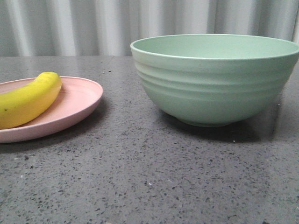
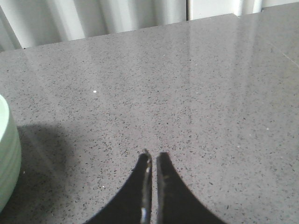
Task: Transfer banana from pink plate to green bowl
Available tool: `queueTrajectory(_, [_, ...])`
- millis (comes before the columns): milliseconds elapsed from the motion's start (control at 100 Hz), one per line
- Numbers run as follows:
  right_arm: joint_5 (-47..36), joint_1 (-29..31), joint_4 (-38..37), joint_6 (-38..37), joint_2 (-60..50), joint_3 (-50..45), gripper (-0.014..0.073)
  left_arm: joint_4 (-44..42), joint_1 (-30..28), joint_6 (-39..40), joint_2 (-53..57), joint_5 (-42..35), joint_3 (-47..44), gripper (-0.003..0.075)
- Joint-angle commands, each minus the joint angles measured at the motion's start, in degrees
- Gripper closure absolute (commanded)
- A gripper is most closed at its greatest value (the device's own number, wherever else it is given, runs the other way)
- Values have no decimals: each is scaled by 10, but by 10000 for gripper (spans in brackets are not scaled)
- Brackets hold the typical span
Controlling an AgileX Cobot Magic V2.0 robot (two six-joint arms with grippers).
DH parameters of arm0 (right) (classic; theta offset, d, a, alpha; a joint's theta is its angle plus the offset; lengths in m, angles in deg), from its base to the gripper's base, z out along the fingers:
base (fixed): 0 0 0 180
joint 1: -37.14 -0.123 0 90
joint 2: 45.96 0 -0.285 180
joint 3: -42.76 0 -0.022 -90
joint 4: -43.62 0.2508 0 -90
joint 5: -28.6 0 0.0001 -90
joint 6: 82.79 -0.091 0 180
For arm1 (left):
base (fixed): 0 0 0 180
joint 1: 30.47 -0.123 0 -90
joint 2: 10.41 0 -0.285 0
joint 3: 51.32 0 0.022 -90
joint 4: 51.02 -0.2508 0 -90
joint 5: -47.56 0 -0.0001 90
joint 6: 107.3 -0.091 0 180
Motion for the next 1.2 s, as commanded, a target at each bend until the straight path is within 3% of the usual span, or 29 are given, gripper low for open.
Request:
queueTrajectory(0, [-49,0,2,5,8,16,657,5,42,4,-30,20,48,300])
queueTrajectory(150, [-49,0,2,5,8,16,657,14,81,4,-92,121,95,300])
queueTrajectory(400, [-49,0,2,5,8,16,657,36,84,4,-195,220,136,300])
queueTrajectory(849, [-49,0,2,5,8,16,657,40,84,4,-272,234,147,304])
queueTrajectory(949, [-49,0,2,5,8,16,657,40,84,4,-272,232,147,361])
queueTrajectory(1189, [-48,0,2,5,8,16,657,40,84,4,-272,229,147,634])
